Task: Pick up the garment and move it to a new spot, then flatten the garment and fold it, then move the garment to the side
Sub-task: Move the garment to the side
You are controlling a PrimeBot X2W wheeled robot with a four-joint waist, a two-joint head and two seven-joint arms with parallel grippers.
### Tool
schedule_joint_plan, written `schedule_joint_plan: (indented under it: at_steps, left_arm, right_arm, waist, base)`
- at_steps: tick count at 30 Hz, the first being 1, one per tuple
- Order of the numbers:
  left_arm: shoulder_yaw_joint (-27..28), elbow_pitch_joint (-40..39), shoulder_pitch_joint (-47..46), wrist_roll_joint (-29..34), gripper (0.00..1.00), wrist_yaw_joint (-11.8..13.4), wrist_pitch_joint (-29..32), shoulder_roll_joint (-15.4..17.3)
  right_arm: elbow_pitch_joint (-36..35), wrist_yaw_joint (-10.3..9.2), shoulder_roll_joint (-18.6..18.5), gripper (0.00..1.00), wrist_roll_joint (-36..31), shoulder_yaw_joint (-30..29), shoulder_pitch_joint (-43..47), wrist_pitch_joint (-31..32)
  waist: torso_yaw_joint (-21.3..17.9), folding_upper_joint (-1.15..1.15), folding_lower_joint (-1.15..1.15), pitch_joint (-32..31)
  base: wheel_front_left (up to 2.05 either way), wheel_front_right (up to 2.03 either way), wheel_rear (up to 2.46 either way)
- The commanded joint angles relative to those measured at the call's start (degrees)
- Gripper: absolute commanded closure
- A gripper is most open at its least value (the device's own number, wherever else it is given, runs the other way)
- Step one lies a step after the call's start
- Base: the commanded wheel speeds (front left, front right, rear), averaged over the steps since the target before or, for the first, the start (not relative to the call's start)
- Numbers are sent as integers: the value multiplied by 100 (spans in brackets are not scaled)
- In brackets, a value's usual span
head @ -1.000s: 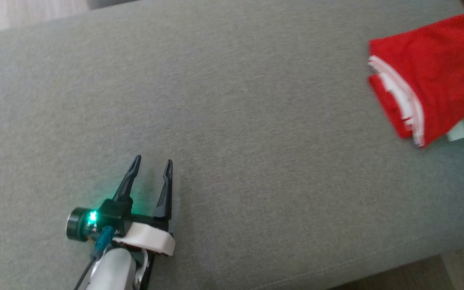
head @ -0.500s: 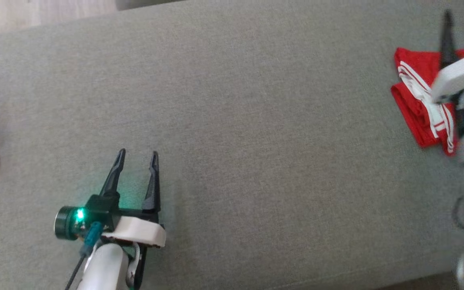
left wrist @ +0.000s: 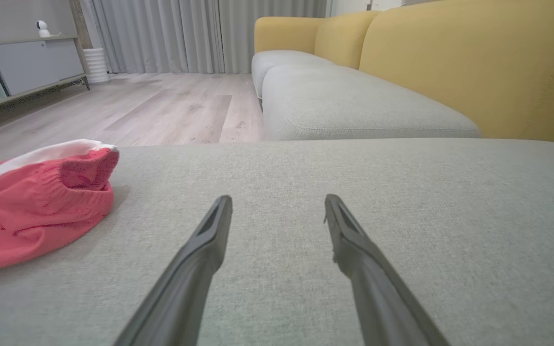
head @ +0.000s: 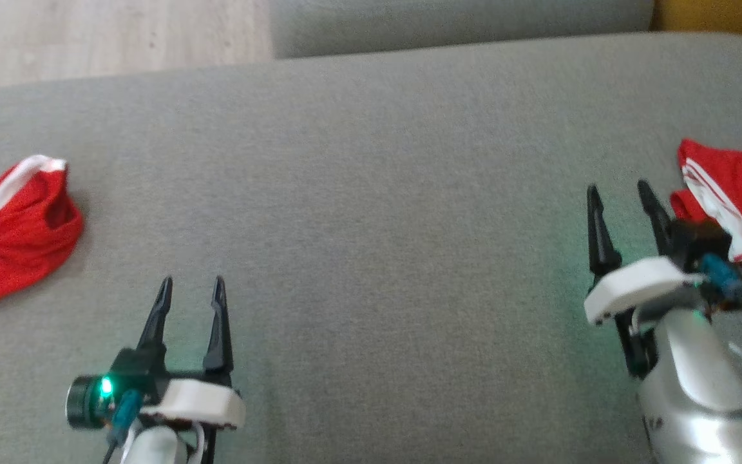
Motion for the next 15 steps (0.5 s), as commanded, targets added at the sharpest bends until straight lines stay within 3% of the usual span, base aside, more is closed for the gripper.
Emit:
schedule_joint_plan:
  at_steps: [1,15]
  left_arm:
    - [217,-143,-23,-1,0,41,-55,25]
    - [457,-160,542,-26,0,98,-55,25]
  right_arm:
    - [-259,-4,45,0,49,158,-14,-61]
    - [-427,-4,73,0,684,821,1181,-62]
  waist:
    - [184,0,1,-204]
    - [329,0,1,-821]
  base:
    - [0,0,0]
    - [0,0,0]
